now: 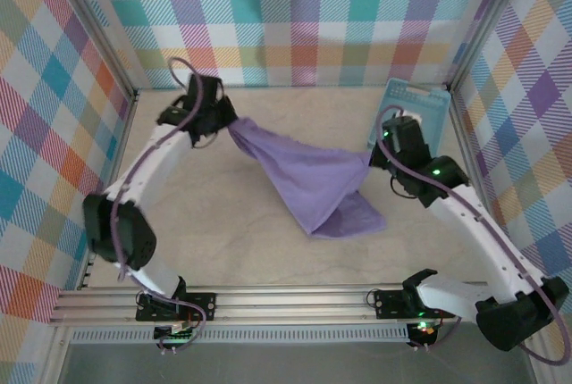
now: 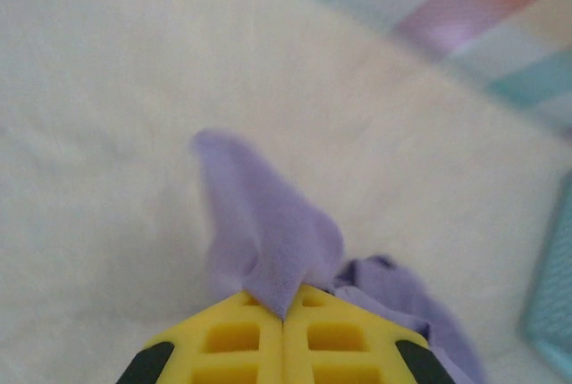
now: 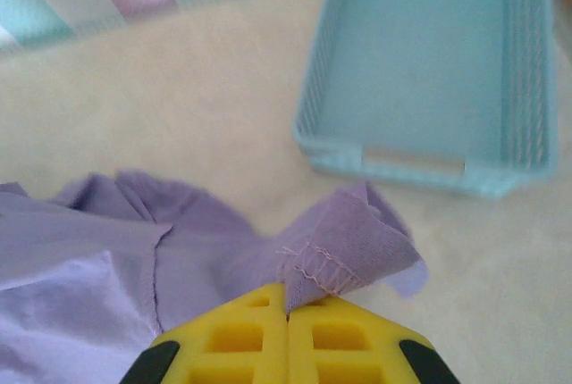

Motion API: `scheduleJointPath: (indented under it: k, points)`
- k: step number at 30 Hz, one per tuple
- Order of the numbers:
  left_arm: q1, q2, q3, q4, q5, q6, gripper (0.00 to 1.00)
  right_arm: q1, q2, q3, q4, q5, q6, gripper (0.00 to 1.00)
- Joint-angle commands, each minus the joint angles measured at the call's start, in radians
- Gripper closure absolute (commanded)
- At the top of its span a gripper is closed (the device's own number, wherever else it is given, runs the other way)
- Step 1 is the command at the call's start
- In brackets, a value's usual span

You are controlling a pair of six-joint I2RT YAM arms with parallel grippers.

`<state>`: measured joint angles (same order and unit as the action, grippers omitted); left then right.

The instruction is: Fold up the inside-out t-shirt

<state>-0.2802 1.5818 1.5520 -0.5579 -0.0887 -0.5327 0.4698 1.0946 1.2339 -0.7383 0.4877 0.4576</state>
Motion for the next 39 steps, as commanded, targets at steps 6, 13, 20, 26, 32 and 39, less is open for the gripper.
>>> scheduleJointPath:
  k: [6,13,20,26,32,39]
  points:
    - [0.017,-0.431,-0.036,-0.029,-0.105,0.088,1.00,-0.009,-0.197,0.058,0.016,0.108,-0.091,1.00]
    - [-0.001,-0.565,-0.598,0.093,0.111,-0.059,1.00,-0.010,-0.200,-0.351,-0.015,-0.114,0.121,1.00]
    - [-0.011,-0.520,-0.923,0.181,0.165,-0.104,1.00,-0.009,-0.084,-0.584,0.110,-0.283,0.305,1.00]
    - [-0.011,-0.548,-0.950,0.179,0.157,-0.095,1.00,-0.010,-0.110,-0.481,0.080,-0.203,0.215,0.57]
    - [-0.011,-0.611,-0.989,0.193,0.139,-0.101,1.00,-0.001,-0.022,-0.316,0.057,-0.208,0.117,0.23]
    - [-0.012,-0.626,-1.021,0.190,0.136,-0.105,1.00,0.068,0.209,-0.281,0.114,-0.285,0.086,0.21]
